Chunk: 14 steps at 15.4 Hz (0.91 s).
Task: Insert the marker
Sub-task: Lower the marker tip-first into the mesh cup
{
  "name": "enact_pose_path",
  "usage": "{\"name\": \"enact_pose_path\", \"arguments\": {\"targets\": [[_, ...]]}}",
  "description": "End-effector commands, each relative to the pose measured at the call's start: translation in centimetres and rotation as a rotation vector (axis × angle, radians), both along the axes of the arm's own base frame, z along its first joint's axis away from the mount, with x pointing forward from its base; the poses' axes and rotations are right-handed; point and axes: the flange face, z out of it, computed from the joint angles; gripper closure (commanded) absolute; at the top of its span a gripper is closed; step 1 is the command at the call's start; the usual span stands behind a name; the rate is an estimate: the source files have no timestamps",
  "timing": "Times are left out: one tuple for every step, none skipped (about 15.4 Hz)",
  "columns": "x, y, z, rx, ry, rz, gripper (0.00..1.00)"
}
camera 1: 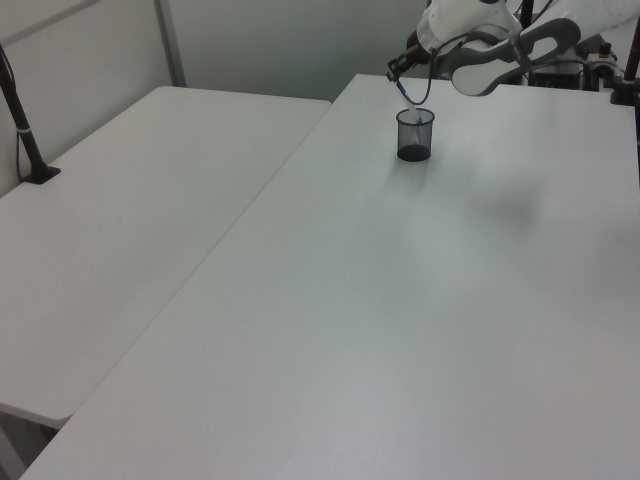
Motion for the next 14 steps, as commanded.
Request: {"name": "enact_pose_path", "arguments": {"targets": [[-0.8, 0.3, -2.0, -0.002, 0.026, 0.001, 0.71], [-0.9, 0.5, -2.4, 0.001, 0.035, 0.002, 0.67], [-1.0, 0.5, -2.6, 0.003, 0.039, 0.002, 0.60], [-1.0, 0.5, -2.6, 0.003, 0.040, 0.001, 0.49], [-1.0, 0.5, -2.6, 0.003, 0.040, 0.001, 0.47], [-1.0, 0.4, -2.5, 0.006, 0.037, -0.002, 0.44], [-1.0, 0.4, -2.3, 0.009, 0.034, -0.005, 0.42], [-1.1, 0.5, -1.9, 0.017, 0.027, -0.010, 0.42], [-1.1, 0.6, -1.3, 0.026, 0.018, -0.016, 0.42], [-1.4, 0.8, -0.8, 0.043, 0.014, -0.029, 0.42], [-1.8, 1.1, -0.3, 0.060, 0.023, -0.044, 0.39], [-2.3, 1.5, 0.1, 0.073, 0.040, -0.055, 0.37], [-2.7, 2.6, 0.7, 0.086, 0.059, -0.055, 0.37], [-3.2, 3.5, 1.4, 0.095, 0.087, -0.057, 0.37]]}}
